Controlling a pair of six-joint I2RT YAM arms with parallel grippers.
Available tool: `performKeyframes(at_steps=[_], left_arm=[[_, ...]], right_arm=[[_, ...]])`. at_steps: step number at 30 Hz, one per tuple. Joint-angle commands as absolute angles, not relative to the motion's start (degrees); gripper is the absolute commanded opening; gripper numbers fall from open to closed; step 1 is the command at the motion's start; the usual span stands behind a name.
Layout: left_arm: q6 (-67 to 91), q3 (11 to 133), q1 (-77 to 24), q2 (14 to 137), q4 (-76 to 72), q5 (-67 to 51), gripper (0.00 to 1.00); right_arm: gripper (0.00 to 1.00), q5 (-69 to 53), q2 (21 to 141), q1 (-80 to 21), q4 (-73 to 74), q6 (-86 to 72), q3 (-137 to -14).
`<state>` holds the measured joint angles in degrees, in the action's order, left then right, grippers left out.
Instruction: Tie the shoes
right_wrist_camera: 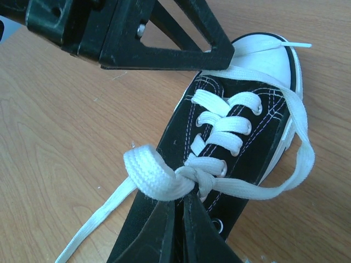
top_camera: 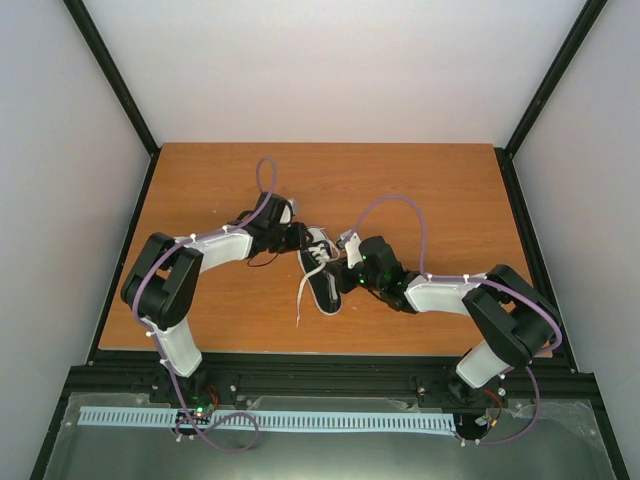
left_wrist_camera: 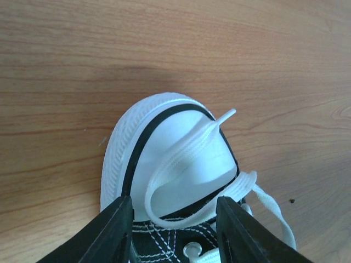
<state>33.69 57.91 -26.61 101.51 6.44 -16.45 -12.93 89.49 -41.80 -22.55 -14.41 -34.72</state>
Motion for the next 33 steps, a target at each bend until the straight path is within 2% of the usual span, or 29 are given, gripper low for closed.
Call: performKeyframes(at_steps=[1, 13, 19, 27, 33], left_arm=[[35.30, 58.50, -26.10, 100.33, 3.75, -15.23, 0.43], [35.76, 60.48, -26.02, 104.21, 4.26, -16.81, 0.26], [35.45, 59.59, -26.02, 102.97, 3.43, -15.85, 0.02], [32.90, 54.08, -26.02, 93.17, 3.61, -10.11, 0.01], [29.95, 49.43, -26.02, 84.84, 8.11, -12.88, 0.01]], right_arm=[[0.03, -14.34, 88.93, -42.54, -24.61, -14.33, -34.62], [0.03, -14.31, 89.21, -42.54, -24.27, -14.13, -34.88], [0.03, -13.96, 89.17, -42.54, -23.87, -14.56, -34.98], [0.03, -11.88, 89.12, -42.61, -21.55, -16.06, -35.80], [0.03, -11.37, 89.27, -42.63, -20.40, -18.45, -36.33]])
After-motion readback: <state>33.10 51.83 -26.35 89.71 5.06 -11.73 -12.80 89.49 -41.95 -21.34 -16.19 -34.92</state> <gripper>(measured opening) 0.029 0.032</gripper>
